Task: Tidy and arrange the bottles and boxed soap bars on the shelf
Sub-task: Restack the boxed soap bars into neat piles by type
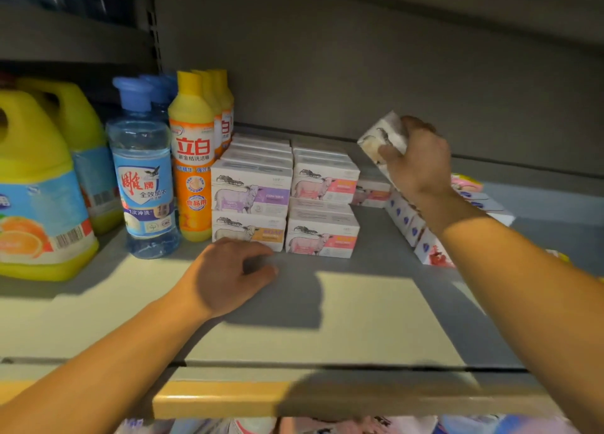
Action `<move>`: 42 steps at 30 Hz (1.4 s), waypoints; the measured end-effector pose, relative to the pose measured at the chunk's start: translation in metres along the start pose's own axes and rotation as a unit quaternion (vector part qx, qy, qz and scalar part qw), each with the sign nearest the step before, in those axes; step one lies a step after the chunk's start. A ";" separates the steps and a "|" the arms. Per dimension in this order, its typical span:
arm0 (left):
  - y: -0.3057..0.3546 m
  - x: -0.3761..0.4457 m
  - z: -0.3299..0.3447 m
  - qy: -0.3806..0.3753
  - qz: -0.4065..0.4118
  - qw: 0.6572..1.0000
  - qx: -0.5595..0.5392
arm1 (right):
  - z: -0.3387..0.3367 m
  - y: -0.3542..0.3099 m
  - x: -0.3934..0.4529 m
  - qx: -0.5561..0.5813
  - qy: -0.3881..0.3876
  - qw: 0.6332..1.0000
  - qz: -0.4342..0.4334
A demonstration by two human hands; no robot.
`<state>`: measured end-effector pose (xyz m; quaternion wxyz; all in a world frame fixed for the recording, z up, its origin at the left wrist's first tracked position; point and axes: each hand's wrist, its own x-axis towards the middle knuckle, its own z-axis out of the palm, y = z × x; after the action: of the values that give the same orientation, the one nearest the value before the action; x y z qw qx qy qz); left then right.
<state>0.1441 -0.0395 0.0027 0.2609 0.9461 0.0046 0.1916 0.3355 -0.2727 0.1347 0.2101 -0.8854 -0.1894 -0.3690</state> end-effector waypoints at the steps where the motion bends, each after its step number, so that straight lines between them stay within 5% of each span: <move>1: 0.000 0.000 0.001 0.005 -0.002 1.000 -0.013 | -0.010 -0.006 -0.010 0.051 -0.010 0.999 0.007; 6: 0.010 -0.007 -0.010 0.042 0.004 0.979 -0.201 | -0.039 -0.047 -0.074 0.267 -0.157 0.948 0.072; 10: 0.022 -0.012 -0.022 0.032 -0.012 0.908 -0.417 | -0.037 -0.078 -0.121 0.288 -0.266 0.920 0.007; 13: 0.018 -0.014 -0.025 -0.007 -0.004 0.911 -0.412 | -0.026 -0.098 -0.139 0.335 -0.329 0.883 0.002; 16: 0.013 -0.015 -0.026 -0.024 -0.007 0.921 -0.388 | -0.018 -0.106 -0.152 0.390 -0.288 0.873 0.050; 19: 0.012 -0.014 -0.024 -0.013 -0.070 0.866 -0.495 | -0.013 -0.097 -0.169 0.436 -0.218 0.870 0.077; 22: 0.012 -0.010 -0.024 -0.007 -0.145 0.800 -0.582 | -0.008 -0.086 -0.187 0.471 -0.253 0.843 0.063; 25: 0.013 -0.006 -0.021 -0.022 -0.176 0.784 -0.595 | 0.000 -0.080 -0.189 0.484 -0.245 0.837 0.071; 28: 0.014 -0.004 -0.020 -0.030 -0.185 0.778 -0.599 | 0.004 -0.079 -0.184 0.536 -0.207 0.800 0.172; 33: 0.014 -0.008 -0.018 -0.051 -0.125 0.838 -0.528 | 0.003 -0.074 -0.178 0.541 -0.241 0.756 0.279; 37: 0.009 -0.011 -0.015 0.032 -0.019 0.954 -0.296 | 0.002 -0.071 -0.173 0.545 -0.277 0.737 0.288; 42: 0.008 -0.014 -0.014 0.116 0.019 0.977 -0.176 | 0.000 -0.071 -0.171 0.554 -0.308 0.726 0.266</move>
<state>0.1250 -0.0410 0.0129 0.4178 0.8564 -0.0170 0.3028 0.1886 -0.2435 0.0263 0.6831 -0.6903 -0.1715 0.1658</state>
